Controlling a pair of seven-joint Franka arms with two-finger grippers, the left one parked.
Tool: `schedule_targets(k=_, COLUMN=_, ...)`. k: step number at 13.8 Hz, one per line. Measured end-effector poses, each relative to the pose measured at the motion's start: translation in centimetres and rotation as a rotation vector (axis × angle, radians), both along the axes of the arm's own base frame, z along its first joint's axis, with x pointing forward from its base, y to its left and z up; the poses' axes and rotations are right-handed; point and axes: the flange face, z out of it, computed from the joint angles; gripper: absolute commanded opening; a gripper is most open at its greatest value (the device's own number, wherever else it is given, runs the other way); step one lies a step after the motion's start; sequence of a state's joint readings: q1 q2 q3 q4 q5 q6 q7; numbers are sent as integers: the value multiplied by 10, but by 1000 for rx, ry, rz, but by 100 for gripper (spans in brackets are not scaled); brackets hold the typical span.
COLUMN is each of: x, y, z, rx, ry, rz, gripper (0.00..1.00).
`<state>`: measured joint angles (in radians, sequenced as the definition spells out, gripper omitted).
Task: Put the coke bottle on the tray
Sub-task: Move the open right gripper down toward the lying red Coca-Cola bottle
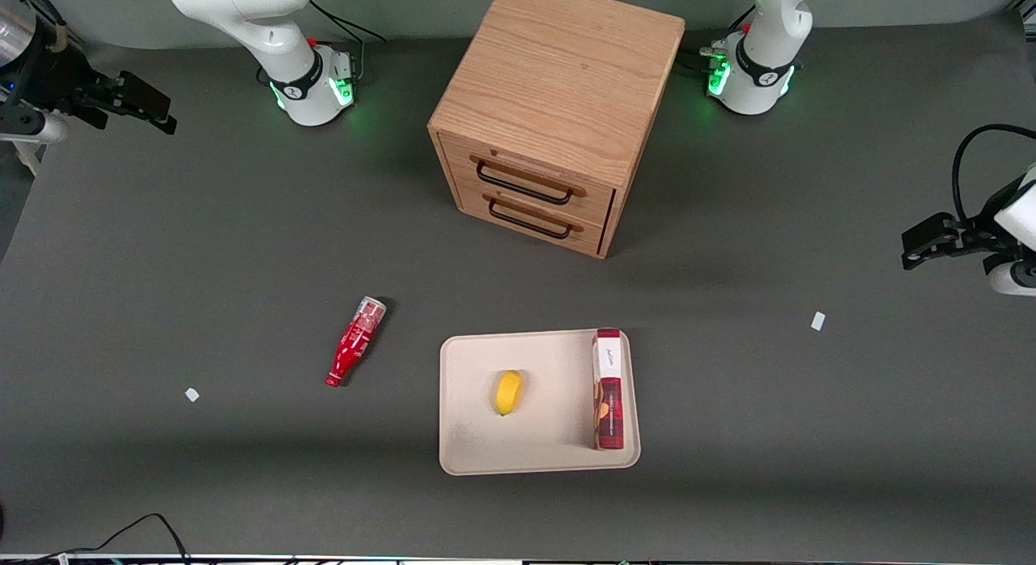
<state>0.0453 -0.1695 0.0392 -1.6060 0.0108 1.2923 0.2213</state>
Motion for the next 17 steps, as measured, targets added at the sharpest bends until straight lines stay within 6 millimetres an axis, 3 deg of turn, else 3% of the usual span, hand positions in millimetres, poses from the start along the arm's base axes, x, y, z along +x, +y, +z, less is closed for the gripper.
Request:
schedule_targets(k=6, x=-1, y=-1, z=4, rx=-2, ry=20, rz=0, gripper=100)
schedule_targets(k=13, x=2, y=9, z=-7, rx=-7, ry=58, rz=18, gripper=100)
schedule_targets(k=17, x=5, y=14, z=11, rx=9, ry=5, rz=24, gripper=100)
